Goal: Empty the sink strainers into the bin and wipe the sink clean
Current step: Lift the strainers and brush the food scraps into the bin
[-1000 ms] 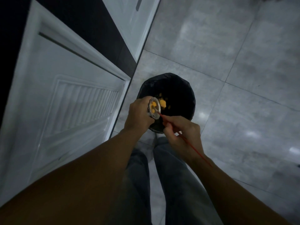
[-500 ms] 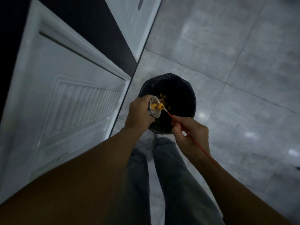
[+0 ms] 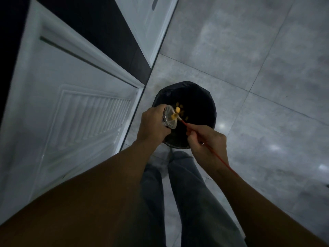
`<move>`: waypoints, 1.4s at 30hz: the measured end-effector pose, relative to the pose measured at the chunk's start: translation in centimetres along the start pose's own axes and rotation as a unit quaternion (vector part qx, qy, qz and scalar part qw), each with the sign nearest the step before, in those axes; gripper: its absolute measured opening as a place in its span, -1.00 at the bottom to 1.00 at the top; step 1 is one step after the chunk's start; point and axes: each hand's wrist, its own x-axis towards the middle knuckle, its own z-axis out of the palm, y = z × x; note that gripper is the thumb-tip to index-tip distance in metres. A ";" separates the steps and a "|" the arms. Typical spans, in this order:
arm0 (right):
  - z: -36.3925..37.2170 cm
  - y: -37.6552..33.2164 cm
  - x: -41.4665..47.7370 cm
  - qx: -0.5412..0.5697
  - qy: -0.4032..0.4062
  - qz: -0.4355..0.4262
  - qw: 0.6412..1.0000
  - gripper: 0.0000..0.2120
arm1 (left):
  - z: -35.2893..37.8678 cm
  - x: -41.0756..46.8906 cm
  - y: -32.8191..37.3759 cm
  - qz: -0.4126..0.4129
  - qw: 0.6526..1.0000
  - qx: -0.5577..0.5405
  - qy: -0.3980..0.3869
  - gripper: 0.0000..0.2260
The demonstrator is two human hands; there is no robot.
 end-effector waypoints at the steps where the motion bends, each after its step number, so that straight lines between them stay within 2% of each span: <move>1: -0.2 0.1 -0.1 -0.007 0.006 -0.002 1.000 -0.72 | 0.0 0.0 0.0 -0.003 1.000 0.004 0.000 -0.37; 4: -0.4 0.1 0.0 -0.007 0.013 -0.012 1.000 -0.71 | 0.2 0.0 0.1 -0.003 1.000 0.000 0.003 -0.39; 7: 0.3 -0.4 0.3 0.006 -0.020 -0.028 0.999 -0.70 | 0.3 0.0 0.3 0.006 1.000 -0.007 -0.002 -0.44; 11: 1.1 -0.7 0.6 0.008 -0.041 0.007 0.999 -0.72 | 0.3 0.0 0.3 0.012 1.000 -0.019 0.010 -0.48; 17: 0.3 -0.6 -0.3 -0.001 0.036 0.021 0.999 -0.72 | -0.2 0.0 -0.5 0.009 1.000 -0.004 -0.001 -0.37; 23: 0.1 -1.2 -1.0 -0.007 0.021 0.025 0.999 -0.72 | -0.3 -0.8 -0.6 0.009 1.000 -0.008 0.003 -0.34; 29: -1.3 -3.4 -2.2 -0.004 0.014 0.048 0.999 -0.68 | -2.8 -3.8 0.0 0.014 0.999 -0.050 0.004 -0.15; 35: -5.5 -9.1 -4.2 -0.004 0.024 0.015 1.000 -0.56 | -9.0 -9.2 3.2 0.024 0.993 -0.106 0.046 -0.20; 42: -10.3 -20.5 -5.0 -0.003 0.034 -0.081 0.996 -0.65 | -19.9 -18.2 7.4 0.053 0.972 -0.131 0.188 -0.29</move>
